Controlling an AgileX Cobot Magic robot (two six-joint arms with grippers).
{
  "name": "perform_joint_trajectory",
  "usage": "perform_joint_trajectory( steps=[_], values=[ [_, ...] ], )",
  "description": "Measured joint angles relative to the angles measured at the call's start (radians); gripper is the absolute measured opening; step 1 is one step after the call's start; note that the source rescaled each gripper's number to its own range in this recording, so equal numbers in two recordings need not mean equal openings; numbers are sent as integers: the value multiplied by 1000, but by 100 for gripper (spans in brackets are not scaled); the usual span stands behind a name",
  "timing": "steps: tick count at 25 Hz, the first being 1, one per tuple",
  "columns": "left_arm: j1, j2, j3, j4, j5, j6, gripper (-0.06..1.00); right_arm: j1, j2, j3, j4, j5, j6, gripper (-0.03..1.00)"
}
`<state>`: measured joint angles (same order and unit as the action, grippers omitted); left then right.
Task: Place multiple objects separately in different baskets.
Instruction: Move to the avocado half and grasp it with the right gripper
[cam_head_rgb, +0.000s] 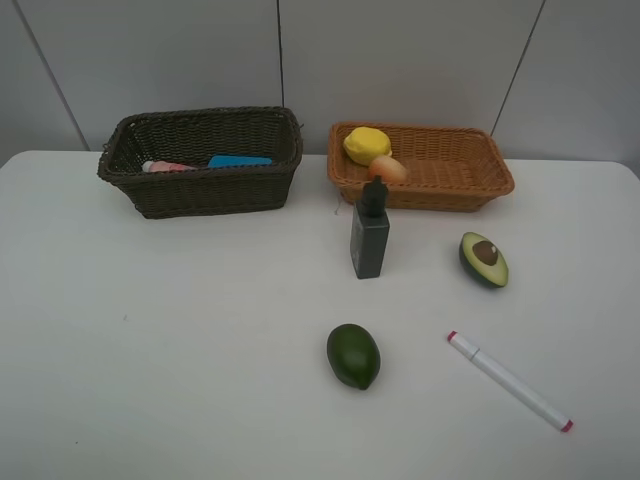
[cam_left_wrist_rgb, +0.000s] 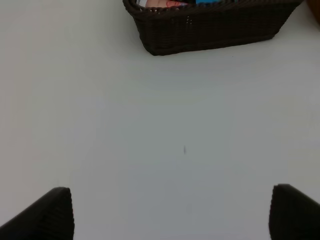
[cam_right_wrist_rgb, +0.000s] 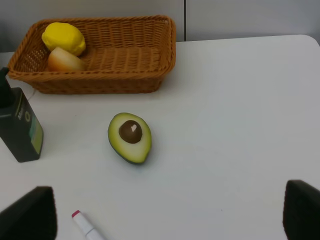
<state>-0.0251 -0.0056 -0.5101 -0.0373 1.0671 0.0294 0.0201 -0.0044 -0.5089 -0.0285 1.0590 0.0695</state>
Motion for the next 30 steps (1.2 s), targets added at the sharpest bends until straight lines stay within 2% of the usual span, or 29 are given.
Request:
perform_joint_trajectory(
  steps=[20, 24, 30],
  values=[
    [0, -1, 0, -2, 0, -1, 100, 0, 36, -4, -32, -4, 16, 100],
    [0, -1, 0, -2, -1, -1, 100, 0, 240, -25, -41, -50, 26, 100],
    [0, -1, 0, -3, -3, -1, 100, 0, 756, -140, -44, -198, 86, 100]
  ],
)
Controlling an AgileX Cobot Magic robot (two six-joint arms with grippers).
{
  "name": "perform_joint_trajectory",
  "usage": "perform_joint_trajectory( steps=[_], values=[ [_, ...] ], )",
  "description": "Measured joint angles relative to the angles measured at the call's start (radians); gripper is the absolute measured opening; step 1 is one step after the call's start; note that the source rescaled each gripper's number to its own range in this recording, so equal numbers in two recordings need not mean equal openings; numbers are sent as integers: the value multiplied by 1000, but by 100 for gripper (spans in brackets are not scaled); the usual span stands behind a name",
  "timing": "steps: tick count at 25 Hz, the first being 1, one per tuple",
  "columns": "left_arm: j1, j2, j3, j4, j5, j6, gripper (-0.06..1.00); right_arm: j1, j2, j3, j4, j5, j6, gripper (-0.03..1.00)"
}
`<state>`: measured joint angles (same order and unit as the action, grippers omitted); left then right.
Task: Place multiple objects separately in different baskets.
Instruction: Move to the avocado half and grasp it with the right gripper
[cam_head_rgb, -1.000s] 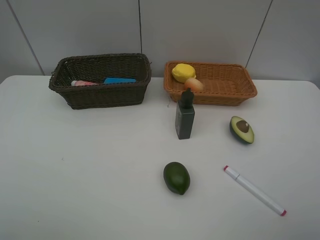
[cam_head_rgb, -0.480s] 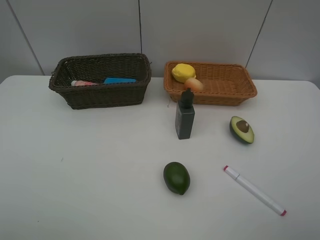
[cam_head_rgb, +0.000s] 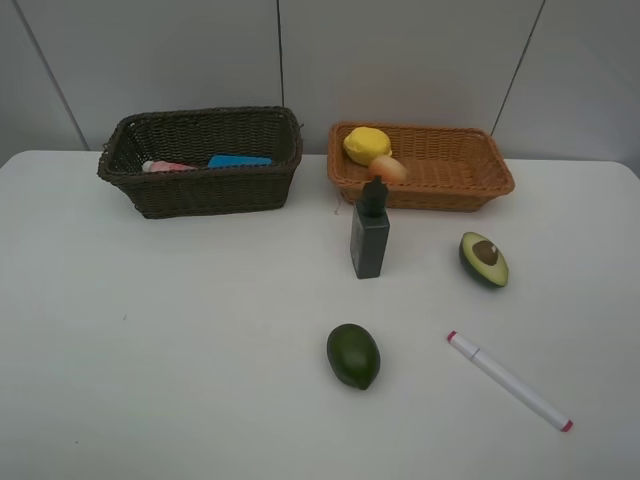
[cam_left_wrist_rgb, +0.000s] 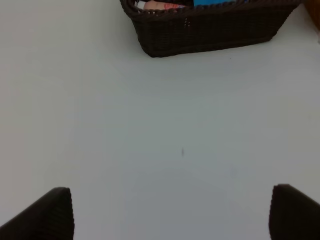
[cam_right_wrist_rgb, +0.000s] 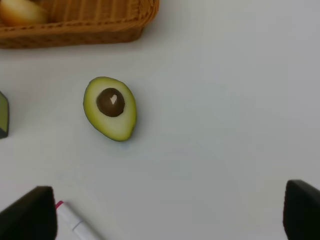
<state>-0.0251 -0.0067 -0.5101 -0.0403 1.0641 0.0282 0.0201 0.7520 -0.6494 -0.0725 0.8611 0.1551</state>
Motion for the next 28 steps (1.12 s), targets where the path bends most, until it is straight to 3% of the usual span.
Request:
perform_joint_trajectory(
  steps=[6, 14, 21, 28],
  values=[
    [0, 0, 0, 0, -1, 0, 100, 0, 463, -197, 48, -11, 6, 100],
    [0, 0, 0, 0, -1, 0, 100, 0, 824, -331, 176, -30, -155, 100],
    [0, 0, 0, 0, -1, 0, 100, 0, 1043, -404, 215, -58, -227, 100],
    [0, 0, 0, 0, -1, 0, 100, 40, 1070, -418, 278, -80, -288, 100]
  ],
)
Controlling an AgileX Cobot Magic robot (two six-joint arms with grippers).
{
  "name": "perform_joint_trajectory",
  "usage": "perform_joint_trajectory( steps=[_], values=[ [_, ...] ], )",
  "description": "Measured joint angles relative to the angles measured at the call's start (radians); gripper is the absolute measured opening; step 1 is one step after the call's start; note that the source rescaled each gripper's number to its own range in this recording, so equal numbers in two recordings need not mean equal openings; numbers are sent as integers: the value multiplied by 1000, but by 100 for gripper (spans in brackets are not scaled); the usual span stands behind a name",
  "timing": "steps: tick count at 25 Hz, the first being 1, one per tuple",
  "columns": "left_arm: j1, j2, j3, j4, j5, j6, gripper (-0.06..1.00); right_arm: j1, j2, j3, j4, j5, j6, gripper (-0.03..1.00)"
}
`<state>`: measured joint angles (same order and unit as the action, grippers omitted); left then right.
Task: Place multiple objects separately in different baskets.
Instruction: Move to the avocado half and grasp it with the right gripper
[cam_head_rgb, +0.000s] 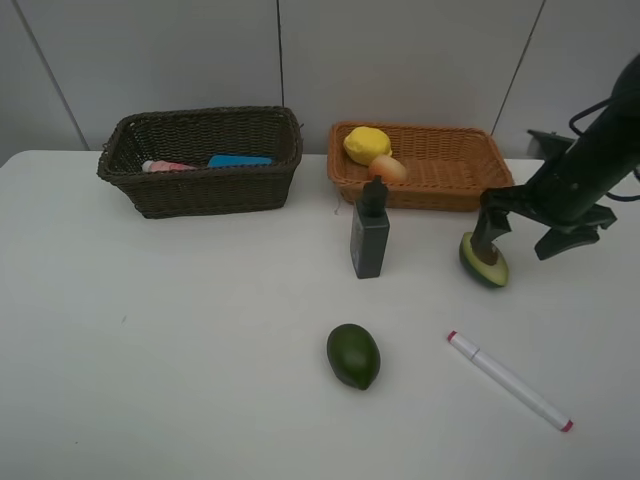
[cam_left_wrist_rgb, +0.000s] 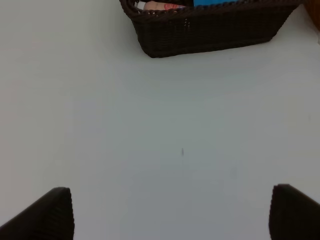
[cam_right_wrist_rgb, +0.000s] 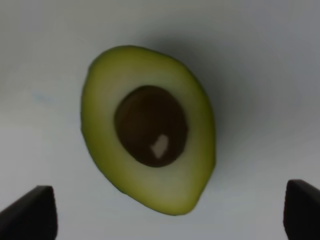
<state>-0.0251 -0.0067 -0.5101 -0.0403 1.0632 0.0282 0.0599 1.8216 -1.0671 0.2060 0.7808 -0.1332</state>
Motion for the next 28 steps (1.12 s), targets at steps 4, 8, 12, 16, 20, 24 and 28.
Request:
perform_joint_trajectory(
  steps=[4, 8, 12, 16, 20, 24, 28],
  values=[
    [0, 0, 0, 0, 0, 0, 100, 32, 34, -3, 0, -61, -3, 100],
    [0, 0, 0, 0, 0, 0, 100, 29, 83, -12, -18, -103, -3, 100],
    [0, 0, 0, 0, 0, 0, 100, 29, 133, -12, -24, -122, -3, 100],
    [0, 0, 0, 0, 0, 0, 100, 29, 171, -12, -27, -134, -6, 100],
    [0, 0, 0, 0, 0, 0, 100, 29, 178, -18, -37, -138, -6, 89],
    [0, 0, 0, 0, 0, 0, 100, 29, 183, -21, -65, -145, -11, 57],
    [0, 0, 0, 0, 0, 0, 100, 30, 172, -21, -81, -140, -11, 57]
  ],
)
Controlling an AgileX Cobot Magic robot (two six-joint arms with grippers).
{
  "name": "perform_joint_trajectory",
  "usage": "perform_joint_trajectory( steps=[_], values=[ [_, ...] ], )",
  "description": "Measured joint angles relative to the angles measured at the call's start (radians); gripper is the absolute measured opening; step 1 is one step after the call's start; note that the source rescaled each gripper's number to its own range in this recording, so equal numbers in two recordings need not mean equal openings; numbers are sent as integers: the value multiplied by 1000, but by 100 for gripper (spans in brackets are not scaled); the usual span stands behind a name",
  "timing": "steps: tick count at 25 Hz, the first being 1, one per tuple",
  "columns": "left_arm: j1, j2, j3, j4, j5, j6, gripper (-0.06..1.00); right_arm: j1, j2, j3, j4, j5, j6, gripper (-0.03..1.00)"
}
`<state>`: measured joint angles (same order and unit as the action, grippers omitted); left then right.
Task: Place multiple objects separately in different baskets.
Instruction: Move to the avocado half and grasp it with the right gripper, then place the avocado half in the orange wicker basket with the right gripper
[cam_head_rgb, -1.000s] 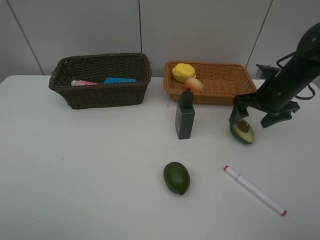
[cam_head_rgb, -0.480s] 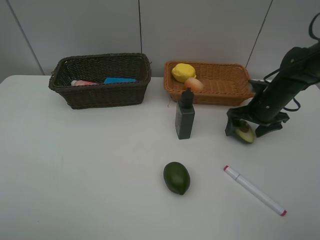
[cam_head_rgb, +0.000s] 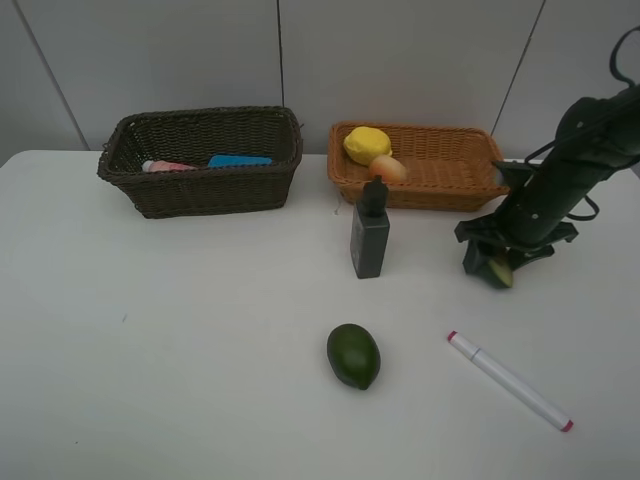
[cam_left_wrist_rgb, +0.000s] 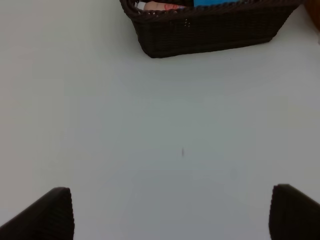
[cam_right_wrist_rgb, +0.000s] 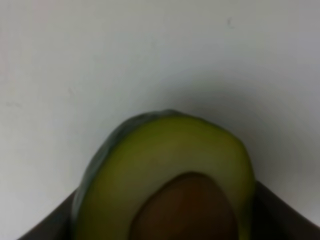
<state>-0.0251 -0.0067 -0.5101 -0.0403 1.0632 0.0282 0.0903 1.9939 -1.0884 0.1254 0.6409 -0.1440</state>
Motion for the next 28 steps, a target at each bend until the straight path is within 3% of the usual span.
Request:
perform_joint_trajectory(
  steps=[8, 13, 19, 23, 28],
  values=[
    [0, 0, 0, 0, 0, 0, 100, 7, -238, -6, 13, 17, 0, 57],
    [0, 0, 0, 0, 0, 0, 100, 112, -278, -132, 46, 23, 0, 57],
    [0, 0, 0, 0, 0, 0, 100, 231, -134, -392, 55, 46, 0, 57],
    [0, 0, 0, 0, 0, 0, 100, 223, 19, -554, 42, 69, 9, 57],
    [0, 0, 0, 0, -1, 0, 100, 179, 206, -693, -74, 92, 96, 57]
  ],
)
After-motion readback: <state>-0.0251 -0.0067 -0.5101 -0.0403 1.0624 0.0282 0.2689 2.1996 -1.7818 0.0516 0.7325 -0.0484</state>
